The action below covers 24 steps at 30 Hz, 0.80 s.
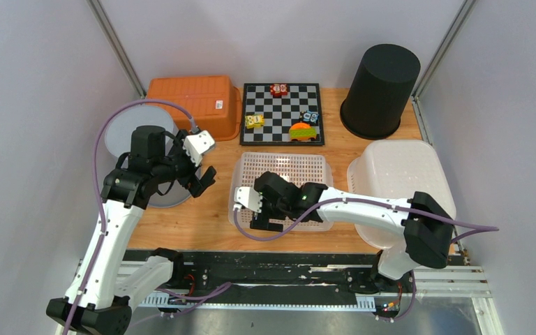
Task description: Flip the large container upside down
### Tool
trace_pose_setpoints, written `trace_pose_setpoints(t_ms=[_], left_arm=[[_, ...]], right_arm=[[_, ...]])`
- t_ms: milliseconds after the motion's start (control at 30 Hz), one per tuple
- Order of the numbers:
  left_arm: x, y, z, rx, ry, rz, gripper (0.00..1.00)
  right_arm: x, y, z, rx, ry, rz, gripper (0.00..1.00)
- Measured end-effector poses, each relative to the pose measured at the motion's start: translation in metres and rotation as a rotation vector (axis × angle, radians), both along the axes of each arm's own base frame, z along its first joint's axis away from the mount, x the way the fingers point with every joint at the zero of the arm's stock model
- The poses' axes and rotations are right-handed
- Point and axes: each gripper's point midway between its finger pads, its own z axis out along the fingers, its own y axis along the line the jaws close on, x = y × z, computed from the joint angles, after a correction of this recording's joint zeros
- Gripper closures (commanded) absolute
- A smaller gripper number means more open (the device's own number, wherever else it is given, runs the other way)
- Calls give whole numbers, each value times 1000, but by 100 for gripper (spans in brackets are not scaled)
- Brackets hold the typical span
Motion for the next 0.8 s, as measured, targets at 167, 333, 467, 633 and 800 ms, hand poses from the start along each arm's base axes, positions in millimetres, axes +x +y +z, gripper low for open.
trace_pose_setpoints(t_ms=[167, 333, 467, 633, 800], left_arm=[[-1, 0, 2, -5, -9, 3, 0], [-3, 0, 2, -9, -14, 4, 0], [-3, 0, 0, -9, -14, 4, 0], [-3, 0, -2, -9, -11, 5, 0], [-3, 0, -2, -9, -11, 5, 0]], right_arm=[[-9, 0, 1, 2, 32, 41, 6], [-15, 0, 5, 13, 49, 73, 5], [-20, 0, 17, 47, 45, 99, 6], [-22, 0, 25, 70, 40, 119, 5], [-20, -2, 23, 58, 29, 111, 2]])
